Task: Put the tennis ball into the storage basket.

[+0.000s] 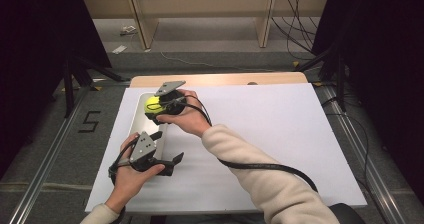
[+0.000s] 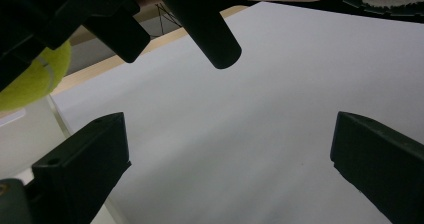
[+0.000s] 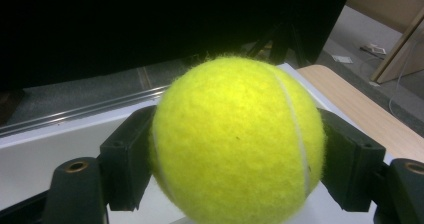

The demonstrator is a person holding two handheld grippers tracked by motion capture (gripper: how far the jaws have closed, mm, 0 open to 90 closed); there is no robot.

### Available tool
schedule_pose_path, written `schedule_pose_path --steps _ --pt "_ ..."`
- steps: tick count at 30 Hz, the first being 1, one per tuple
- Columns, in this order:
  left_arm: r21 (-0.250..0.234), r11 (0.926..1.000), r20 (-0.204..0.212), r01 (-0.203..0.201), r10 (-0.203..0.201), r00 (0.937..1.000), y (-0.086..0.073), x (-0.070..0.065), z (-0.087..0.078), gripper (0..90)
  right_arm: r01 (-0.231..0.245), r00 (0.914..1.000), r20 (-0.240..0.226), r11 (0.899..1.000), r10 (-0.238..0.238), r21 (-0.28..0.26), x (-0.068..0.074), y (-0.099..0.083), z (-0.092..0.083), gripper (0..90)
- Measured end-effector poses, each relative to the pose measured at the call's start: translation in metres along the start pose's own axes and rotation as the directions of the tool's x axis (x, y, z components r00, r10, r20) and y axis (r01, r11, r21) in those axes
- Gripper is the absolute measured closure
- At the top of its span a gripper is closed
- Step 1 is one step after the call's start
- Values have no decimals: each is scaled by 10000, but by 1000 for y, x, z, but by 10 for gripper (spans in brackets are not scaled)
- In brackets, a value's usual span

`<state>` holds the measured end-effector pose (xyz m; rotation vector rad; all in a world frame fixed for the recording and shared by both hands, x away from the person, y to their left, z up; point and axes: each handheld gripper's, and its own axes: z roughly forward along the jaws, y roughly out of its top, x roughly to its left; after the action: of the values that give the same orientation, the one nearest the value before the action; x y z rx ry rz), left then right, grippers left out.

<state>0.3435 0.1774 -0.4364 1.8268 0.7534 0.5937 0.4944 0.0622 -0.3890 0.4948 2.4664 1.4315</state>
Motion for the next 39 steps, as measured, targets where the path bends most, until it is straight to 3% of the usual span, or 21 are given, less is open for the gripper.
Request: schedule_pose_path --steps 39 --pt "38 10000 49 -30 30 10000 0 0 0 18 159 9991 -398 9995 -148 274 6 5 12 260"
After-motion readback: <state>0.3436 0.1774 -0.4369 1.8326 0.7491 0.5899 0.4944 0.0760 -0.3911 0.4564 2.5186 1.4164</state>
